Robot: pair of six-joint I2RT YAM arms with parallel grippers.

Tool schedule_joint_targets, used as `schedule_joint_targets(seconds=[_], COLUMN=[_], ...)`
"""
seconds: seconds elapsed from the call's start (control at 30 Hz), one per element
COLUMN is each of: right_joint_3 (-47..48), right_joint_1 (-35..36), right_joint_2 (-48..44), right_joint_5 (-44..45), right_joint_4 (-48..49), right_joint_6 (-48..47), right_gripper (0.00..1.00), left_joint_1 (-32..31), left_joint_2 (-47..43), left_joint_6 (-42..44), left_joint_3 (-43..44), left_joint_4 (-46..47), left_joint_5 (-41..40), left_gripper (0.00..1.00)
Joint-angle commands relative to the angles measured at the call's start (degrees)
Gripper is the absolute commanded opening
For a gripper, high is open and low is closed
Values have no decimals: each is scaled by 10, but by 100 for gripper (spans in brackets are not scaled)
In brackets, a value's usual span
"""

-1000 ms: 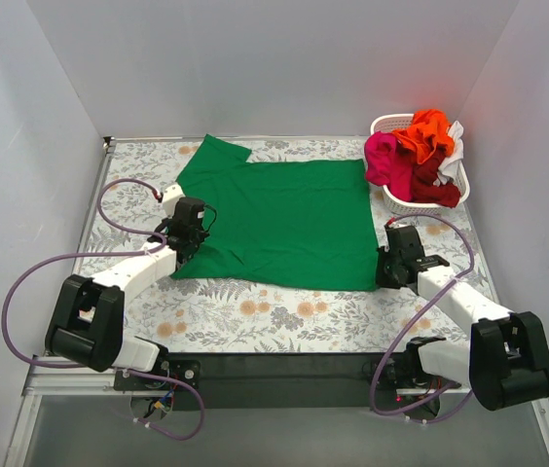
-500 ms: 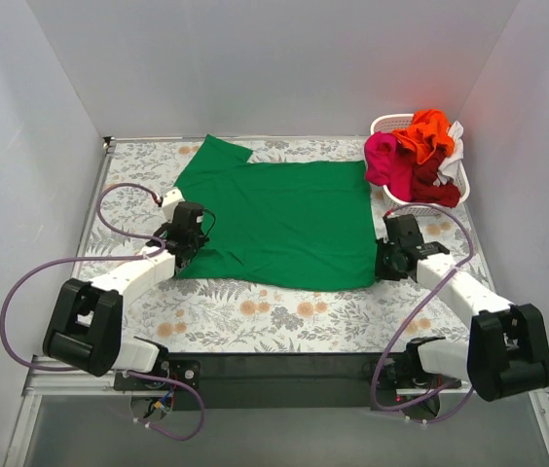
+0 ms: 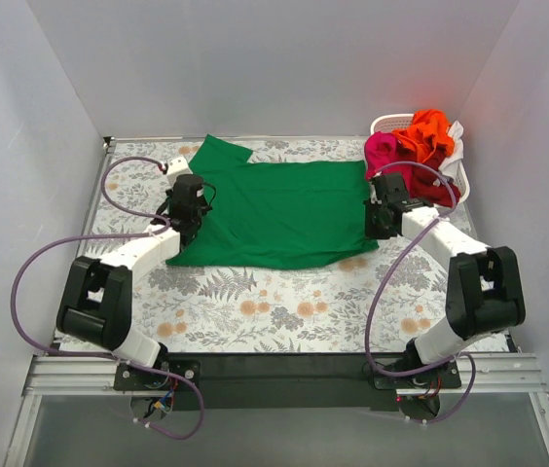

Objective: Fold and stack the t-shirts
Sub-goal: Fold the tshirt

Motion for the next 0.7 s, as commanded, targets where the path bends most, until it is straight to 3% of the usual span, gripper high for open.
schedule_joint_targets(seconds=[0.0, 0.67], right_joint_3=[45, 193], right_joint_1=[-6, -29], right_joint_2=[37, 129], right_joint_5=[1, 6], right_joint_4=[6, -23], right_joint_6=[-18, -46], right_gripper=[1, 1], left_joint_1=[7, 36], left_joint_2=[39, 176], left_joint_6=[49, 121], left_joint_3=[40, 200], left_joint_4=[46, 109], left_joint_5=[22, 90], left_gripper=[0, 0])
